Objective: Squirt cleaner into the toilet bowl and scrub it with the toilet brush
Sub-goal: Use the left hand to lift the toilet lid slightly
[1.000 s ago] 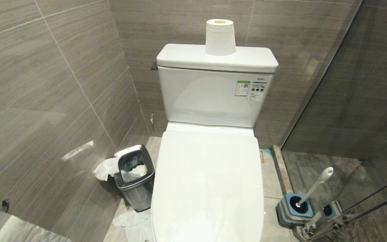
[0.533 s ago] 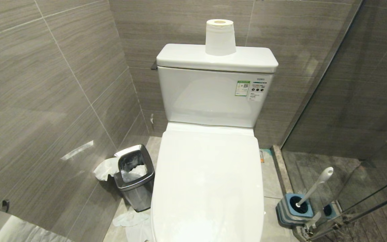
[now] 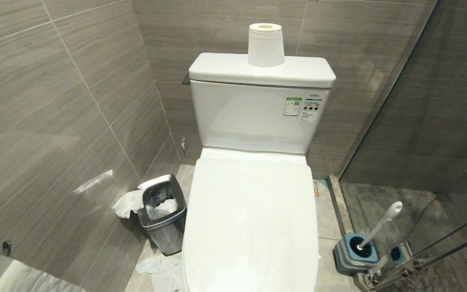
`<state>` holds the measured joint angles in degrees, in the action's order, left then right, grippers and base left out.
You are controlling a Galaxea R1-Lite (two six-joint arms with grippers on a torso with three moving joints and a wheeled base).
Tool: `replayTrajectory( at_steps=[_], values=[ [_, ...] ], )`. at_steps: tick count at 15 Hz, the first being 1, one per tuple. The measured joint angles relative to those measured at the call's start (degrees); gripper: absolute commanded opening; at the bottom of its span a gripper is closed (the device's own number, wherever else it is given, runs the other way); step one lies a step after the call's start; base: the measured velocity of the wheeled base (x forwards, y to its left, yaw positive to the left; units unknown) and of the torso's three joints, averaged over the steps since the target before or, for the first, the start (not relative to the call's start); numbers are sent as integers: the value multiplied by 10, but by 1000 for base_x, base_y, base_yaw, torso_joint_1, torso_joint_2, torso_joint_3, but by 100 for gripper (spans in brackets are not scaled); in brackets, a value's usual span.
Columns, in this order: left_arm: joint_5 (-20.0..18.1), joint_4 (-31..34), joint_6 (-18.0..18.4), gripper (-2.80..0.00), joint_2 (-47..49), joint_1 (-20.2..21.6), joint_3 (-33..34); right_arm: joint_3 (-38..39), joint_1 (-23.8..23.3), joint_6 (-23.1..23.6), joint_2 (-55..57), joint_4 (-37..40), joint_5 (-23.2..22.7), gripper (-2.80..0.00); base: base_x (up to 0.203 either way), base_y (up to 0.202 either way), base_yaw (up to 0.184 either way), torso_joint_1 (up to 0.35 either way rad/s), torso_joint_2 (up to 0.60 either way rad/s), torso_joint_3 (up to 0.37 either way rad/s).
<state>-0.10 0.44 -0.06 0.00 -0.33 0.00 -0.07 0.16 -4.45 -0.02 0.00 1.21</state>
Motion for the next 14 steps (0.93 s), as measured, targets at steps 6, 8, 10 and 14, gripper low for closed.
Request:
replayTrajectory(
  at_steps=[6, 8, 10, 14],
  values=[
    [0, -1, 2, -280, 0, 0, 0, 0, 0, 0, 0, 0, 0, -280, 0, 0, 0, 0, 0, 0],
    [-5, 2, 26, -280, 0, 0, 0, 0, 0, 0, 0, 0, 0, -280, 0, 0, 0, 0, 0, 0],
    [-25, 2, 96, -280, 0, 0, 0, 0, 0, 0, 0, 0, 0, -280, 0, 0, 0, 0, 0, 0],
    [-35, 1, 97, -280, 0, 1, 0, 0, 0, 0, 0, 0, 0, -280, 0, 0, 0, 0, 0, 0]
  ],
)
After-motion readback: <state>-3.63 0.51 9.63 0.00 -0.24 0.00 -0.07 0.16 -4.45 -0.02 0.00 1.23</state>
